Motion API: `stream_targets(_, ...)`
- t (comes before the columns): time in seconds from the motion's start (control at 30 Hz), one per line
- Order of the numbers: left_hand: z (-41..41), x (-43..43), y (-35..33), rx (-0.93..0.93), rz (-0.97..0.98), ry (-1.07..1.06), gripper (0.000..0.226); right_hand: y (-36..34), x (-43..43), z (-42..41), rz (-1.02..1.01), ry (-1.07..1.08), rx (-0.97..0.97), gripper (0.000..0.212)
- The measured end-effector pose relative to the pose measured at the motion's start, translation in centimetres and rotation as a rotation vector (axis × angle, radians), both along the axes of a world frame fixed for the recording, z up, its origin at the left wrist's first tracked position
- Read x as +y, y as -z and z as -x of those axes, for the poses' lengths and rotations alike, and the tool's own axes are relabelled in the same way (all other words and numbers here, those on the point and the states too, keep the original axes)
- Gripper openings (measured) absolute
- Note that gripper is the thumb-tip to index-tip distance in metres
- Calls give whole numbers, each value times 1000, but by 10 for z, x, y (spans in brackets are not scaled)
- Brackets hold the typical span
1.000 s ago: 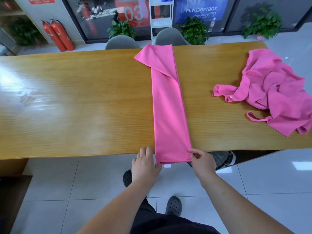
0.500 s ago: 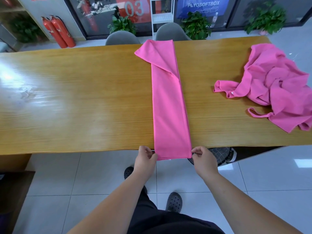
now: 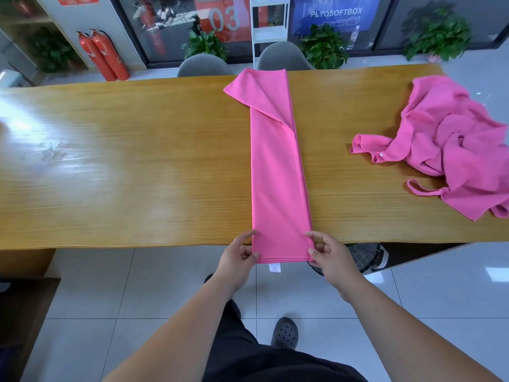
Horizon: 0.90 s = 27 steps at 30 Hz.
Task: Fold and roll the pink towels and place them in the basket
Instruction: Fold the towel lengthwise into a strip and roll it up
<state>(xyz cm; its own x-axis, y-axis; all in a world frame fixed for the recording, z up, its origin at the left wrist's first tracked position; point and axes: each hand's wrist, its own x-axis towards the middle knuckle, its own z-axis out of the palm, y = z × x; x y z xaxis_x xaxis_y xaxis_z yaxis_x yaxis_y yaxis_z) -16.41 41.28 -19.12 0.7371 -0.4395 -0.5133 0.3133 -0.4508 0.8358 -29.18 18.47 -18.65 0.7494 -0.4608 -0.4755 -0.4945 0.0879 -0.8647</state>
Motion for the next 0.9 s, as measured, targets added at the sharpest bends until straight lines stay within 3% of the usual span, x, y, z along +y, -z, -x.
stream_targets(0.1, -1, 4, 6, 54, 26, 38, 66, 2, -2, 5, 6, -73, 24, 58)
stream_targets(0.37, -15, -3, -7, 61, 2, 56, 56, -26, -6, -5, -11, -136, 103, 47)
stream_targets(0.43, -27, -15, -36, 146, 168, -9, 53, -49, -18, -22, -125, -93, 73, 45)
stream_targets(0.53, -50, -32, -90, 289, 614, -135, 47, -97, -34, -47, -431, 103, -269, 45)
stream_targets(0.57, -56, -35, -99, 274, 675, -134, 46, -107, -37, -51, -488, 153, -369, 46)
stream_targets(0.63, -57, -34, -97, 135, 544, -80, 42, -106, -36, -47, -417, 135, -364, 47)
stream_targets(0.7, -42, -21, -66, -63, 210, 17, 35, -82, -25, -30, -176, 1, -117, 49)
stream_targets(0.73, -29, -12, -45, -77, 93, 63, 32, -65, -17, -17, -91, -77, 3, 50)
stream_targets(0.9, 18, 20, 13, 155, 10, 20, 30, -14, 6, 18, -3, -157, 181, 57)
